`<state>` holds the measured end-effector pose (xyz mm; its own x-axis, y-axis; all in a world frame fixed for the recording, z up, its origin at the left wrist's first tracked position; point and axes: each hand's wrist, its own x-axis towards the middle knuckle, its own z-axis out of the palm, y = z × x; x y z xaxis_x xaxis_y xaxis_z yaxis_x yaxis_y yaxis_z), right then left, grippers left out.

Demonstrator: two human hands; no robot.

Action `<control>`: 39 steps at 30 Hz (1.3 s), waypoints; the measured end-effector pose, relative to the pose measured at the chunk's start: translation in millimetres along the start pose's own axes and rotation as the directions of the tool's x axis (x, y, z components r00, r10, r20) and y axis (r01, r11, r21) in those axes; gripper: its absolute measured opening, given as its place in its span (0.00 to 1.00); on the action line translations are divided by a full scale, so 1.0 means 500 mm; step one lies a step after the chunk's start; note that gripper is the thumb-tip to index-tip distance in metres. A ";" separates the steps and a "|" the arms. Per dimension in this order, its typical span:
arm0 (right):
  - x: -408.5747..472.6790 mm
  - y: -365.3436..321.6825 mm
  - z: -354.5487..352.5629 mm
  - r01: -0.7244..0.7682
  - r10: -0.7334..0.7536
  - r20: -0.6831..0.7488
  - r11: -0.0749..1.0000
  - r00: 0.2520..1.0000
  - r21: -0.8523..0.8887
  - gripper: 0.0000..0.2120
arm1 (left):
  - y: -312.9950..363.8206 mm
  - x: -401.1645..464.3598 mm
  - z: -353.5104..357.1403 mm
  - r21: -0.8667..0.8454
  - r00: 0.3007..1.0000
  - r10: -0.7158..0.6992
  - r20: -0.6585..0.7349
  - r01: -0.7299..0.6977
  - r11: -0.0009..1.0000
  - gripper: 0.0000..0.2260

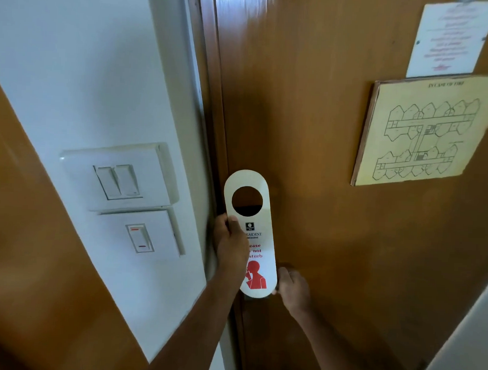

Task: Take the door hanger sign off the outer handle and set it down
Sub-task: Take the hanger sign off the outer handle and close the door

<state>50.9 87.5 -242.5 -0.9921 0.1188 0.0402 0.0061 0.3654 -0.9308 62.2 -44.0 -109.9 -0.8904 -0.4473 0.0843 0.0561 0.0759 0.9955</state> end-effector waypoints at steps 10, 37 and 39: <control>0.055 0.001 0.011 -0.023 0.022 0.034 1.000 0.999 0.021 0.17 | -0.013 0.059 0.046 -0.050 0.996 0.021 -0.089 -0.026 0.998 0.10; 0.120 0.000 0.033 0.012 -0.017 0.068 0.997 0.998 0.072 0.12 | -0.023 0.119 0.087 0.022 0.987 0.074 -0.140 -0.071 0.997 0.08; 0.123 -0.001 0.034 0.020 -0.023 0.051 0.998 0.998 0.057 0.11 | -0.023 0.121 0.087 0.016 0.989 0.069 -0.133 -0.068 0.998 0.08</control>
<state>-12.1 78.7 -245.6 -0.9971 0.0628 0.0430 -0.0210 0.3149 -0.9489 -12.1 -33.3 -118.0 -0.8166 -0.5553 0.1578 0.1090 0.1201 0.9868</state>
